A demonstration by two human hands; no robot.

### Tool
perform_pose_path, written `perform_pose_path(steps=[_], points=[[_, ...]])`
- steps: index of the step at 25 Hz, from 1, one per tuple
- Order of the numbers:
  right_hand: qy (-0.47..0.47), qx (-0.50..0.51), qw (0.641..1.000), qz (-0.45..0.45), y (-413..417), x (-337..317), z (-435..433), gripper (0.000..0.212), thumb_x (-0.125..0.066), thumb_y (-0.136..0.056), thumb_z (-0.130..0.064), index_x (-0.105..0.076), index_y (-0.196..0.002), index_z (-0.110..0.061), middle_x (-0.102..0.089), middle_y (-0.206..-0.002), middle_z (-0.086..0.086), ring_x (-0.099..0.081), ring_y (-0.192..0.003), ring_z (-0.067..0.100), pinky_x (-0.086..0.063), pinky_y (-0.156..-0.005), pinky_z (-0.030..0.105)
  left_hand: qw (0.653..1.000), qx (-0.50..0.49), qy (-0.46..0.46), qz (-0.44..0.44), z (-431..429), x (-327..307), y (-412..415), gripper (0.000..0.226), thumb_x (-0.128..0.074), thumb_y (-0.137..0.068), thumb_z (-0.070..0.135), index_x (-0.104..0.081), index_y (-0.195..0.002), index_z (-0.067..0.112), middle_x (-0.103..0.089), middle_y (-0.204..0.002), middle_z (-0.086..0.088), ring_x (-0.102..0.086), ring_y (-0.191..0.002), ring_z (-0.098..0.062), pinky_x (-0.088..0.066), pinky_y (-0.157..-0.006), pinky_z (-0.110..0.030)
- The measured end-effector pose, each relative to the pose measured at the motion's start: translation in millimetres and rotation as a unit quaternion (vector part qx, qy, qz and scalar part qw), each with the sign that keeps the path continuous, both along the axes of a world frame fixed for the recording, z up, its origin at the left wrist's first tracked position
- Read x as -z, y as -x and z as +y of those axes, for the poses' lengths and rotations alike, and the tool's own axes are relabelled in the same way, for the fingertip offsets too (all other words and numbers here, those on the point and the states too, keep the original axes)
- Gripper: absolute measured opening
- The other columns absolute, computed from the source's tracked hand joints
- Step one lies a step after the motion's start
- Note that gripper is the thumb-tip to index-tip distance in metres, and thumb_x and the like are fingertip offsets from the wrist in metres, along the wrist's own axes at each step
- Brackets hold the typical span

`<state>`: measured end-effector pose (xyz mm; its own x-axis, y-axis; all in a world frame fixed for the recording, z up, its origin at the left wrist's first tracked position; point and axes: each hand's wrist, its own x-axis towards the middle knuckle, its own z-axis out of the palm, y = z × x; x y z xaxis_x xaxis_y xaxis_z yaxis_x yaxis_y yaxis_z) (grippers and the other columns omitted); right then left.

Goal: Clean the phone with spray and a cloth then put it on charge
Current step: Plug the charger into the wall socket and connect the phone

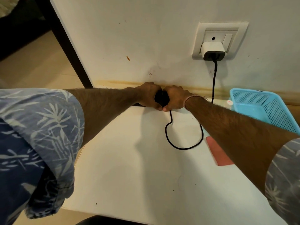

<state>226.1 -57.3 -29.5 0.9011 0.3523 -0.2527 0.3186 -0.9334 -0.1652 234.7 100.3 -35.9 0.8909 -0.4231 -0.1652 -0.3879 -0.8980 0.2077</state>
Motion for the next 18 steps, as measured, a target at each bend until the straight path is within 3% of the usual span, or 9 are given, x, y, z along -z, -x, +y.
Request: perform_pose_path(steps=[2,5,8,12,15,18], points=[[-0.028,0.037,0.996,-0.071,22.8,-4.8,2.6,0.078,-0.078,-0.070,-0.036,-0.042,-0.134,-0.011,-0.046,-0.131,0.014,-0.043,-0.121,0.035,-0.042,-0.097,0.045,1.000,-0.006,-0.020,0.009,-2.5,-2.4,-0.8,0.068,-0.084,-0.073,0.050,-0.057,-0.127,0.019,-0.052,-0.111,-0.004,-0.048,-0.096,-0.019,-0.044,-0.083,-0.031],[-0.151,0.083,0.966,-0.190,76.5,-2.4,2.0,0.054,-0.069,-0.081,-0.035,-0.044,-0.121,-0.008,-0.050,-0.117,0.015,-0.053,-0.105,0.033,-0.047,-0.077,0.039,0.999,-0.012,-0.044,0.013,-6.5,-4.3,-1.5,0.070,-0.082,-0.074,0.049,-0.054,-0.129,0.015,-0.054,-0.119,-0.009,-0.053,-0.101,-0.024,-0.050,-0.088,-0.037],[-0.147,0.113,0.979,-0.090,129.1,7.9,-7.0,0.059,-0.059,-0.086,-0.051,-0.040,-0.122,-0.009,-0.058,-0.109,0.012,-0.059,-0.098,0.032,-0.047,-0.074,0.037,0.998,-0.028,-0.046,0.018,-7.7,-2.7,-0.8,0.076,-0.084,-0.074,0.047,-0.052,-0.133,0.013,-0.053,-0.124,-0.011,-0.055,-0.111,-0.029,-0.051,-0.093,-0.040],[-0.099,0.093,0.991,0.004,171.0,13.0,-30.4,0.031,-0.053,-0.092,-0.039,-0.050,-0.107,-0.013,-0.063,-0.102,0.011,-0.063,-0.092,0.030,-0.053,-0.078,0.038,0.997,-0.043,-0.058,0.022,-8.9,-0.2,1.3,0.080,-0.082,-0.075,0.048,-0.048,-0.138,0.013,-0.050,-0.129,-0.013,-0.052,-0.118,-0.032,-0.049,-0.098,-0.044],[-0.079,0.053,0.995,0.012,189.7,10.6,-47.2,0.025,-0.046,-0.096,-0.038,-0.053,-0.097,-0.014,-0.064,-0.097,0.008,-0.063,-0.089,0.029,-0.050,-0.071,0.034,0.997,-0.045,-0.067,0.019,-11.2,0.9,2.6,0.081,-0.080,-0.076,0.049,-0.046,-0.139,0.013,-0.049,-0.129,-0.014,-0.050,-0.119,-0.033,-0.049,-0.098,-0.044],[-0.042,0.010,0.999,-0.002,202.7,9.5,-61.8,0.025,-0.044,-0.097,-0.039,-0.050,-0.101,-0.015,-0.063,-0.100,0.005,-0.062,-0.089,0.024,-0.041,-0.066,0.029,0.996,-0.047,-0.070,0.020,-12.6,0.6,3.9,0.081,-0.080,-0.076,0.048,-0.045,-0.141,0.014,-0.048,-0.129,-0.014,-0.049,-0.119,-0.033,-0.050,-0.095,-0.042]])
